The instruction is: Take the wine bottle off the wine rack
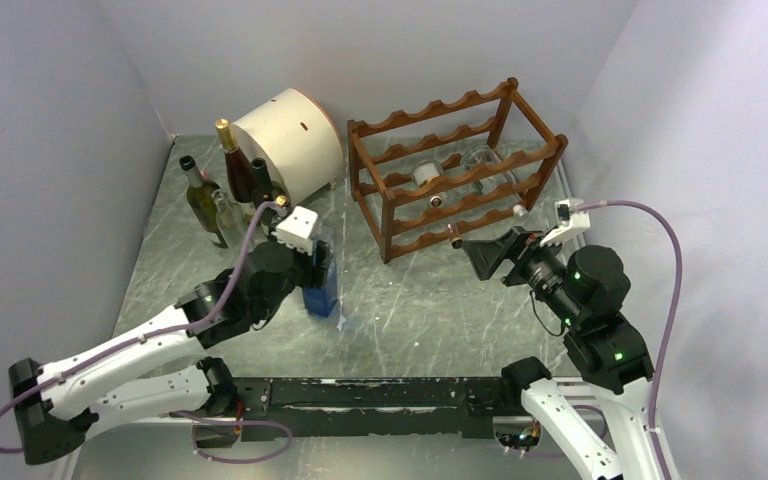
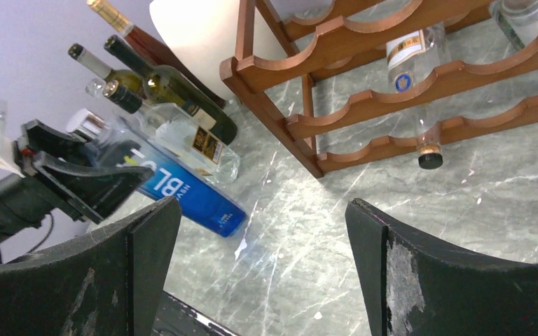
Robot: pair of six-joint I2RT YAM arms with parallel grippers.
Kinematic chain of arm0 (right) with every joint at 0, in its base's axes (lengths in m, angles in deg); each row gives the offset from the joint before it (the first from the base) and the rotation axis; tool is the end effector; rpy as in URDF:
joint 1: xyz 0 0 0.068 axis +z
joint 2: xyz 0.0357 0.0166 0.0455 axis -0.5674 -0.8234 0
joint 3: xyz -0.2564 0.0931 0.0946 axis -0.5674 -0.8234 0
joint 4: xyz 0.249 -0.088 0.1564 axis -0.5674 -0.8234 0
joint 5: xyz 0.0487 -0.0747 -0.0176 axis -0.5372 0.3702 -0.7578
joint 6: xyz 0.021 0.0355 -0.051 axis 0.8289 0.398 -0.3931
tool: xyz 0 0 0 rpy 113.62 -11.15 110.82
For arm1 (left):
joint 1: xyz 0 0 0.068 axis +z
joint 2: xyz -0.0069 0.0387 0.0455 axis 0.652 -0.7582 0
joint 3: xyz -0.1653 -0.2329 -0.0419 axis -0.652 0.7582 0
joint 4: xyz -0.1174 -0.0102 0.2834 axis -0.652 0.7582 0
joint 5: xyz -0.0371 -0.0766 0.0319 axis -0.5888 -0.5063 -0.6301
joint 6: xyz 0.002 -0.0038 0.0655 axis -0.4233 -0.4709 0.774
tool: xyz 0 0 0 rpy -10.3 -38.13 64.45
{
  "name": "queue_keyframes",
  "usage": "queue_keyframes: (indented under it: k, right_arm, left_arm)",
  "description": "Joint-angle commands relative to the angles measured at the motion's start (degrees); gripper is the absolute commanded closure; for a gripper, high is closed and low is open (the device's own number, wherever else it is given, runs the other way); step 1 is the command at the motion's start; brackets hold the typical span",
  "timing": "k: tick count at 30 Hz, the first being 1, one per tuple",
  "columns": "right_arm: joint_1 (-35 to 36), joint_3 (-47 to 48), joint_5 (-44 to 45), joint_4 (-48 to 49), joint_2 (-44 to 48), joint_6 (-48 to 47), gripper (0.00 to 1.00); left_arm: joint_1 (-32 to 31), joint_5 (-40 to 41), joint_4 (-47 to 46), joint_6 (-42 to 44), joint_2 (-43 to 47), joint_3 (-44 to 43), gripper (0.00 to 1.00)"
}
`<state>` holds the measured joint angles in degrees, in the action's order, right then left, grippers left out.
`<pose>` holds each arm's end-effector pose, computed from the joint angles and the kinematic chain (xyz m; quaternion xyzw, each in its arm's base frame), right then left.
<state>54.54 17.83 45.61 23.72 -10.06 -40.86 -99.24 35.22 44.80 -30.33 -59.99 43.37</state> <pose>0.1215 0.0512 0.4221 0.0038 0.7613 0.3013 0.5741 0.1553 -0.2037 0.3214 0.1715 0.7820 -0.1467 0.5810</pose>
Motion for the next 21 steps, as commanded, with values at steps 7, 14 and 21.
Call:
queue_keyframes:
  k: [7, 14, 21]
  right_arm:
    - [0.33, -3.50, -3.56, 6.84, -2.91, 1.43, 0.08]
    - [0.34, -3.59, -4.32, 6.91, -3.87, 1.40, 0.08]
    - [0.34, -3.38, -3.71, 6.19, -3.45, 0.88, 0.08]
  left_arm:
    - [3.50, 13.79, 10.86, -11.13, 14.80, -0.59, 0.93]
    - [6.23, 20.78, 7.81, -4.72, 17.26, 0.15, 0.93]
    - [15.01, 15.14, 5.85, -2.90, 14.03, -0.23, 0.93]
